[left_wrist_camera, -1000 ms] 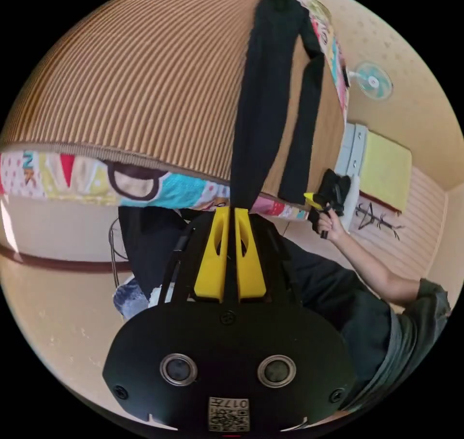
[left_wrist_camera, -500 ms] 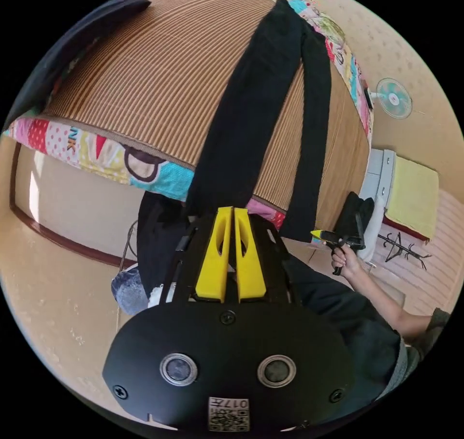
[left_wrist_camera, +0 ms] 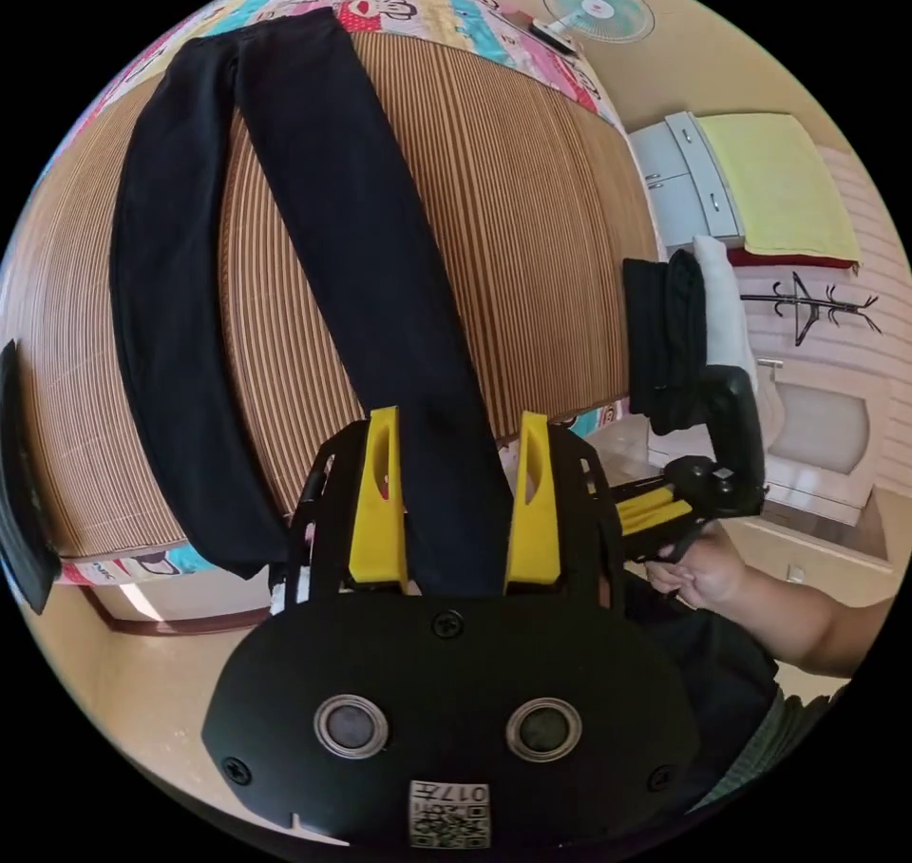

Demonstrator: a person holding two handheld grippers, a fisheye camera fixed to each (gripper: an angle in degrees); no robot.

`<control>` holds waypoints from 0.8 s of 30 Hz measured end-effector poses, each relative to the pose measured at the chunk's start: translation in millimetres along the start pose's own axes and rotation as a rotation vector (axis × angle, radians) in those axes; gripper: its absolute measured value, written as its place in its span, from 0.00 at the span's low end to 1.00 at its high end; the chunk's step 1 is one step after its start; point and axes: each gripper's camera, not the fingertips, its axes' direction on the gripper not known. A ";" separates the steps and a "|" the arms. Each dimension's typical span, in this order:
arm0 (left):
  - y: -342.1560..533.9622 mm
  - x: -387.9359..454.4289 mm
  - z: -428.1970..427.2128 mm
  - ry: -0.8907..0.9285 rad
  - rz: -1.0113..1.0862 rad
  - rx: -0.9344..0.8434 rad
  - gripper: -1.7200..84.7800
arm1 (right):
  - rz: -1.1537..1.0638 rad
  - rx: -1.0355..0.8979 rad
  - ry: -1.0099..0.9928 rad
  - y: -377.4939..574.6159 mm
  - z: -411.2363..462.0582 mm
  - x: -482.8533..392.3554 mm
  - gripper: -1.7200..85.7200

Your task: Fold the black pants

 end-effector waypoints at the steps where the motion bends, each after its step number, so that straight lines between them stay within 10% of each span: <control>1: 1.8 0.4 2.3 -0.028 -0.004 -0.013 0.18 | -0.045 -0.020 0.021 -1.3 2.6 -9.1 0.04; 4: 21.9 -8.6 -6.5 -0.062 -0.008 0.040 0.04 | -0.128 -0.109 0.034 -4.5 1.4 -10.6 0.05; 12: 72.4 -116.4 -23.1 0.541 -0.170 0.135 0.01 | -0.004 -0.033 -0.059 -51.8 -62.1 62.3 0.09; 24: 121.9 -169.1 -50.7 0.602 -0.312 0.222 0.01 | 0.074 0.462 -0.149 -350.8 -155.0 109.5 0.12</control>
